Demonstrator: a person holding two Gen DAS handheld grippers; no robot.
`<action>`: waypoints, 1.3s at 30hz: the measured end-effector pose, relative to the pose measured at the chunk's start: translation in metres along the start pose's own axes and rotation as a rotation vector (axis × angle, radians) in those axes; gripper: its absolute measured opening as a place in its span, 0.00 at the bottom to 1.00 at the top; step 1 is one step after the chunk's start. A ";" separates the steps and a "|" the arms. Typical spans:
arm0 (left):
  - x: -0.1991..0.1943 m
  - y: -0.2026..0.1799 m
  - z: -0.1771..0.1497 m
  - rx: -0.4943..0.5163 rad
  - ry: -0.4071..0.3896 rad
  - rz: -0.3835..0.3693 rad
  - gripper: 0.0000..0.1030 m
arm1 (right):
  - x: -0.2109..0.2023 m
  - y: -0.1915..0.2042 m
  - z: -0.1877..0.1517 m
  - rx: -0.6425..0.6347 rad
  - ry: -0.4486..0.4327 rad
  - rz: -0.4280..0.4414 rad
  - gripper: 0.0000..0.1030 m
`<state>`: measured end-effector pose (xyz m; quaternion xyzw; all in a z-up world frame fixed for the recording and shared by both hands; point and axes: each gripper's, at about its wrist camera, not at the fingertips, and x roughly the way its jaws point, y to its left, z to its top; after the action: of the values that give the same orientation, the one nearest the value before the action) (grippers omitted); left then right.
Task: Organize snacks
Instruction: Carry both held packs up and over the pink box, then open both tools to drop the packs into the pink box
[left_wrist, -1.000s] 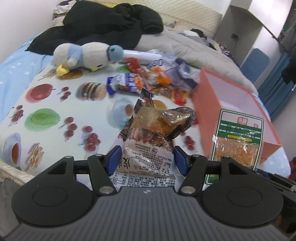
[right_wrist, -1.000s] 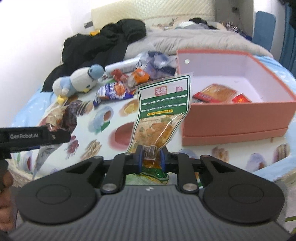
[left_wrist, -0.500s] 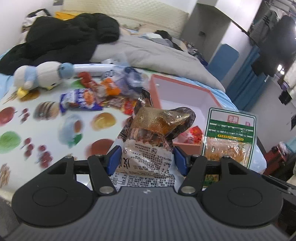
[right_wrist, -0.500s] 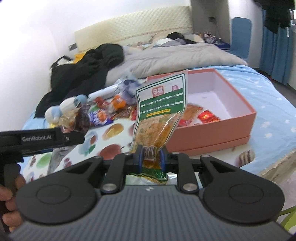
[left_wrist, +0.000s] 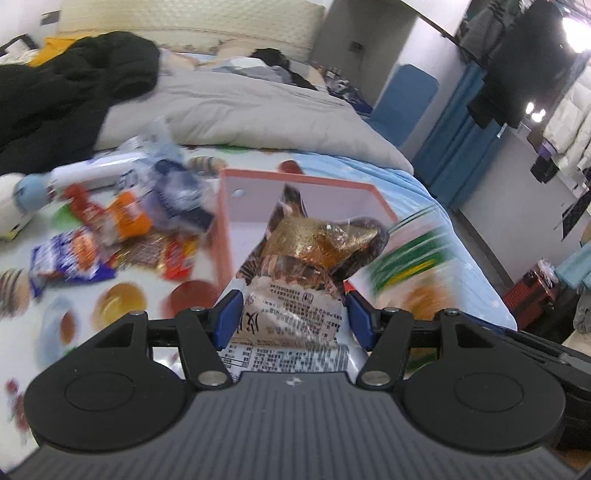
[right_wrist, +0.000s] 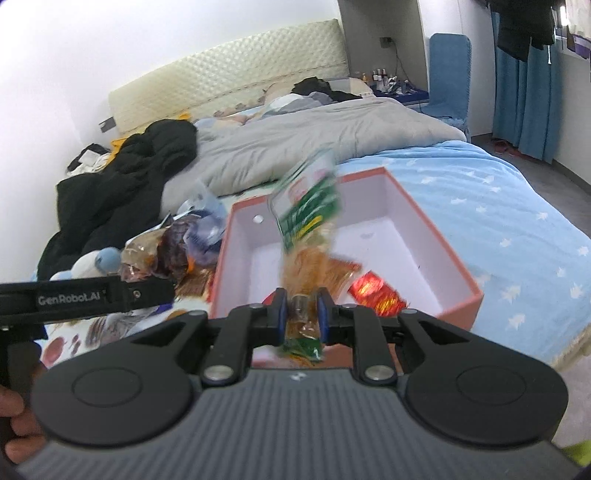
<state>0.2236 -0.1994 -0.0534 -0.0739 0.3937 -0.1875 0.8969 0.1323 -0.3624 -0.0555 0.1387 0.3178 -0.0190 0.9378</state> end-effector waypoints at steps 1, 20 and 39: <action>0.009 -0.003 0.005 0.007 0.005 -0.008 0.65 | 0.007 -0.004 0.003 0.003 0.001 -0.003 0.17; 0.150 -0.027 0.029 0.076 0.174 -0.038 0.65 | 0.118 -0.069 0.003 0.072 0.175 -0.029 0.13; 0.027 -0.029 0.019 0.144 0.029 -0.053 0.73 | 0.040 -0.042 0.001 0.079 0.062 0.004 0.14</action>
<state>0.2464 -0.2369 -0.0508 -0.0169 0.3900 -0.2399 0.8889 0.1594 -0.4013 -0.0894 0.1770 0.3455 -0.0253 0.9212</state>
